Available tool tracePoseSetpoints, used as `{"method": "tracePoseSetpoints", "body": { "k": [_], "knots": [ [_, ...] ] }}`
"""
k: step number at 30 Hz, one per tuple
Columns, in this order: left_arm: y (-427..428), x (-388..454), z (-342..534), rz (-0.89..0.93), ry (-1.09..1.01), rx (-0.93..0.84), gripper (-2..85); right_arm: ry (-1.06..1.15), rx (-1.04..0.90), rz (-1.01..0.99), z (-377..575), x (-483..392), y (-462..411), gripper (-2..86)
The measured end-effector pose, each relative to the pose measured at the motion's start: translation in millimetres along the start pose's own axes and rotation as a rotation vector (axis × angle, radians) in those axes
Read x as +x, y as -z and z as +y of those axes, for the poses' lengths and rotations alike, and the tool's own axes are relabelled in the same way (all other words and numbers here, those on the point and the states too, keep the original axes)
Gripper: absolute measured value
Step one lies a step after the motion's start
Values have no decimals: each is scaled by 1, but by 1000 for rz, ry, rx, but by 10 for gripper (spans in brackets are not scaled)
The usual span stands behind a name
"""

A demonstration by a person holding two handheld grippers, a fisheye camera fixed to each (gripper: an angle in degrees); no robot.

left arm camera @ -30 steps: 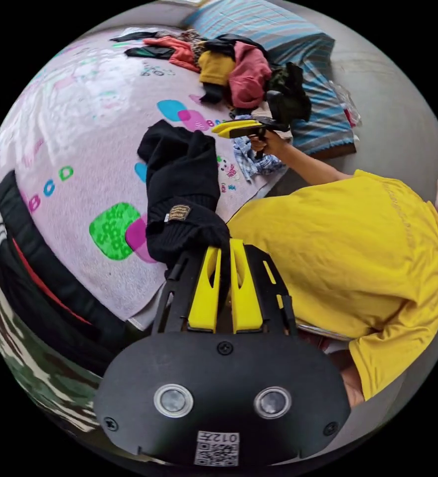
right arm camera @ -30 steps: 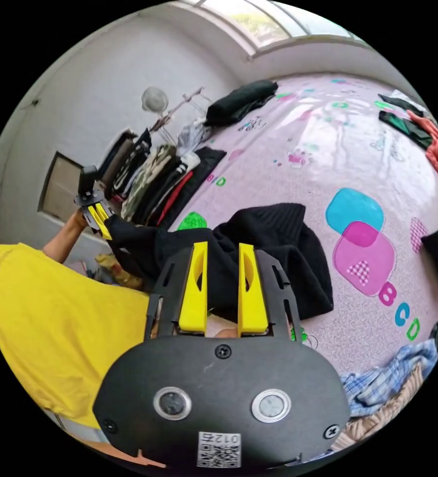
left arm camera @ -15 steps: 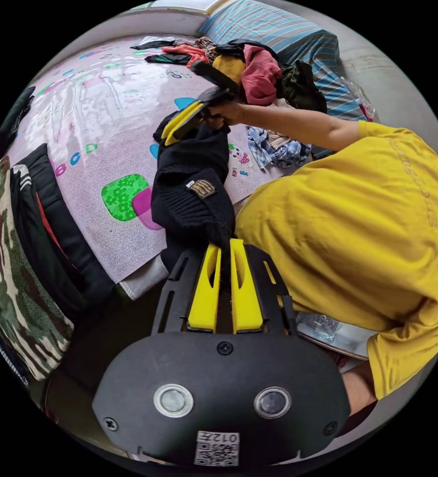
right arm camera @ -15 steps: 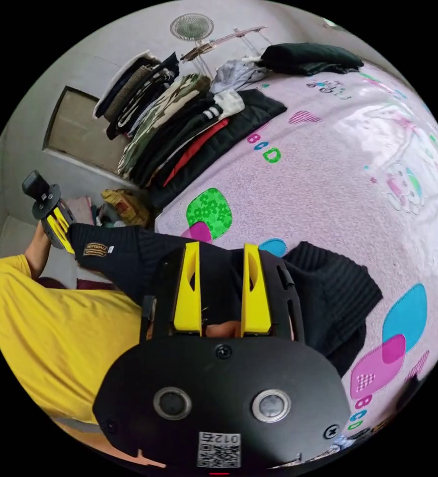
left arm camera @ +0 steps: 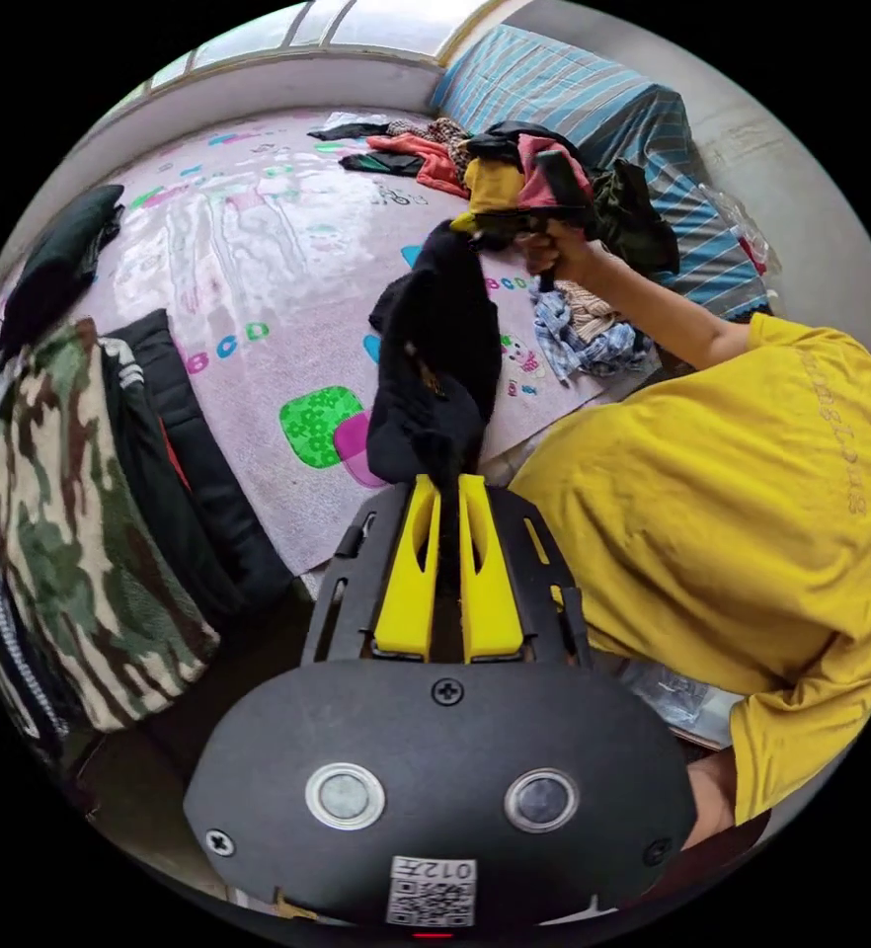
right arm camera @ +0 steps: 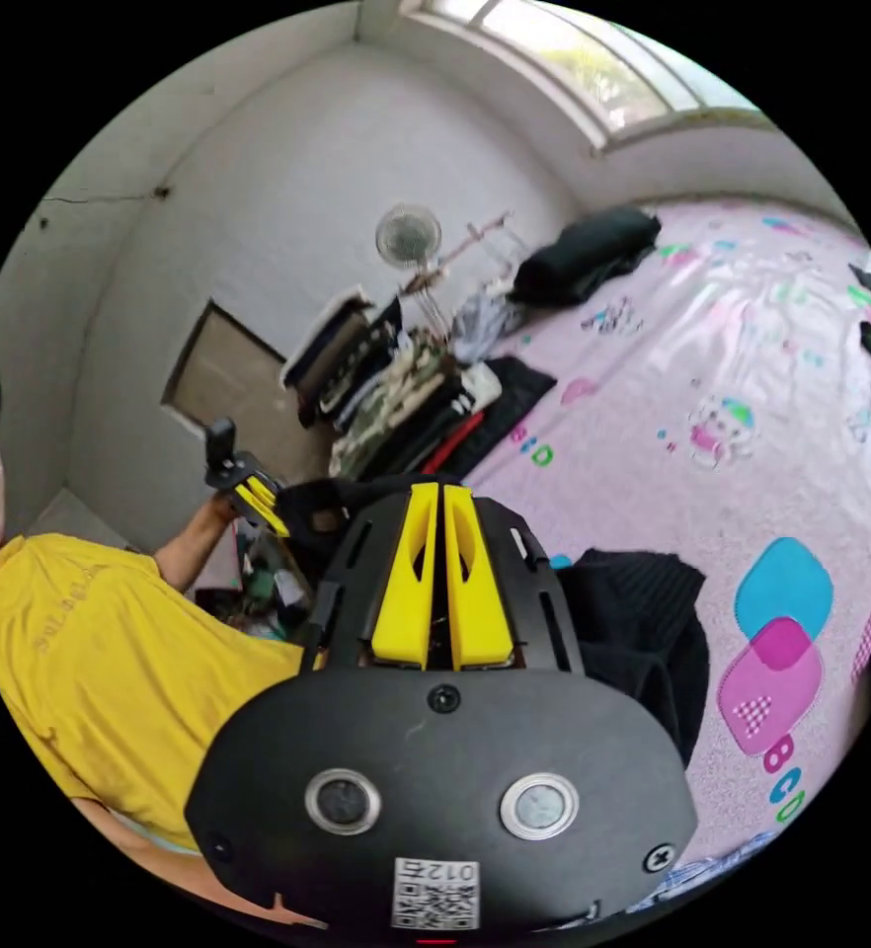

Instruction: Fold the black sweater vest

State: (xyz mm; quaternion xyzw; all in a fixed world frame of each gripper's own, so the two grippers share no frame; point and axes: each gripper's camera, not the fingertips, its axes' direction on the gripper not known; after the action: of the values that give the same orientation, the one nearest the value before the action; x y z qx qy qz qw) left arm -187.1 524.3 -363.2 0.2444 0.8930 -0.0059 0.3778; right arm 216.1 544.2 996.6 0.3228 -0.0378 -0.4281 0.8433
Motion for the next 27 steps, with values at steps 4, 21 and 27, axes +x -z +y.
{"method": "tracePoseSetpoints", "body": {
  "k": [4, 21, 27],
  "knots": [
    [67, 20, -32, -231, -37, 84, 2, 106, 323, 49, 12, -61, 104, 4],
    [327, 287, -8, -924, -423, 569, -1, 594, 870, 432, 100, -376, 256, 4],
    [347, 312, 12, -937, -492, 585, -1, 614, 910, 506, 101, -404, 259, 4]
  ]
}}
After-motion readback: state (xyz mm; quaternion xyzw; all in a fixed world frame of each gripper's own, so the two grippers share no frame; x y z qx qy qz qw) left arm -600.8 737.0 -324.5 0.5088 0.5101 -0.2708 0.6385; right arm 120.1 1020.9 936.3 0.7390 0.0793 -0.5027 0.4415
